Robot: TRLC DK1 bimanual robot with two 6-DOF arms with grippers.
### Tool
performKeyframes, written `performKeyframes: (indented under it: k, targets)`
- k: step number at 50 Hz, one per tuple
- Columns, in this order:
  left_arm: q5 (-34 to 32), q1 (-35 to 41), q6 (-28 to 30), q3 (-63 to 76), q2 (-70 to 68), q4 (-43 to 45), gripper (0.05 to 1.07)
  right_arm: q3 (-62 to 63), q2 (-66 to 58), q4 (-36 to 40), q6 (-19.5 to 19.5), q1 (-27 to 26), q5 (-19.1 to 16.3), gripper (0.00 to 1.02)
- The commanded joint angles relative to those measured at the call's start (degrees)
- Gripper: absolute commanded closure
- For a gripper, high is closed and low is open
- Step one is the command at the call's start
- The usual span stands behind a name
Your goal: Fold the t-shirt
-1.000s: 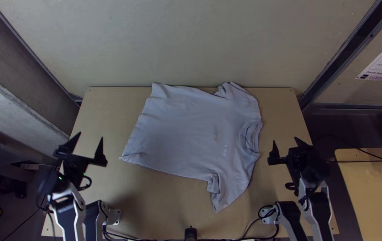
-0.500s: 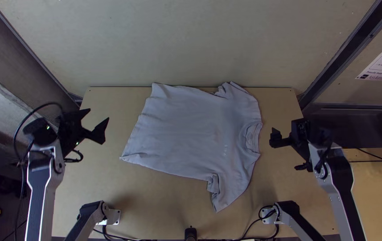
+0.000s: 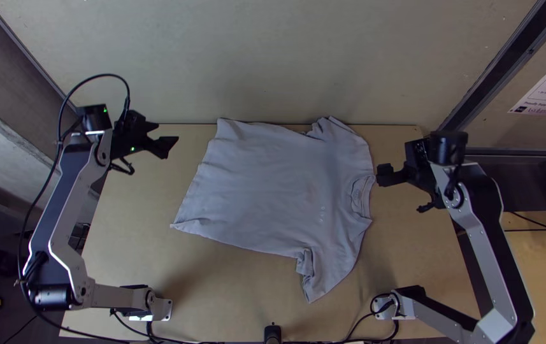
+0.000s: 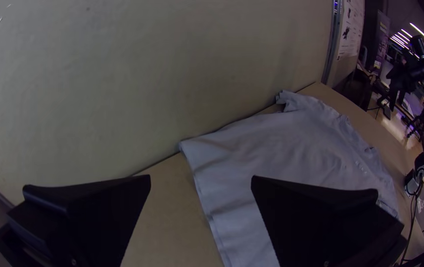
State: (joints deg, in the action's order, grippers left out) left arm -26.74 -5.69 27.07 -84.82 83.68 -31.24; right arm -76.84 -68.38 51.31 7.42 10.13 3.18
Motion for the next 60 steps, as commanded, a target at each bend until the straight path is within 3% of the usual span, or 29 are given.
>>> performKeyframes:
  k: [1, 7, 14, 31, 42, 60]
  targets:
    - [-0.1, 2.3, 0.0, -6.1, 3.9, -2.2, 0.10, -2.3, -4.0, 1.0, -1.2, 0.4, -0.2, 0.04]
    - [1.2, 5.0, -0.1, -11.0, 9.6, -3.6, 0.10, -4.1, -8.7, 0.9, -1.4, -0.6, -0.5, 0.04]
    - [2.5, 6.7, -0.8, -17.8, 16.3, -4.4, 0.10, -5.7, -12.9, -0.9, 1.7, -1.0, -0.5, 0.04]
    - [3.3, 8.0, -0.9, -42.7, 36.3, -12.5, 0.10, -21.1, -29.8, -0.2, 2.7, -3.7, -2.5, 0.04]
    - [5.9, 9.6, 2.1, -45.4, 42.4, -10.6, 0.10, -27.0, -37.3, -0.2, 3.0, -4.3, -3.3, 0.05]
    - [6.6, 10.9, 1.5, -45.5, 47.6, -5.3, 0.10, -31.3, -45.0, -0.2, 3.0, -4.6, -3.7, 0.05]
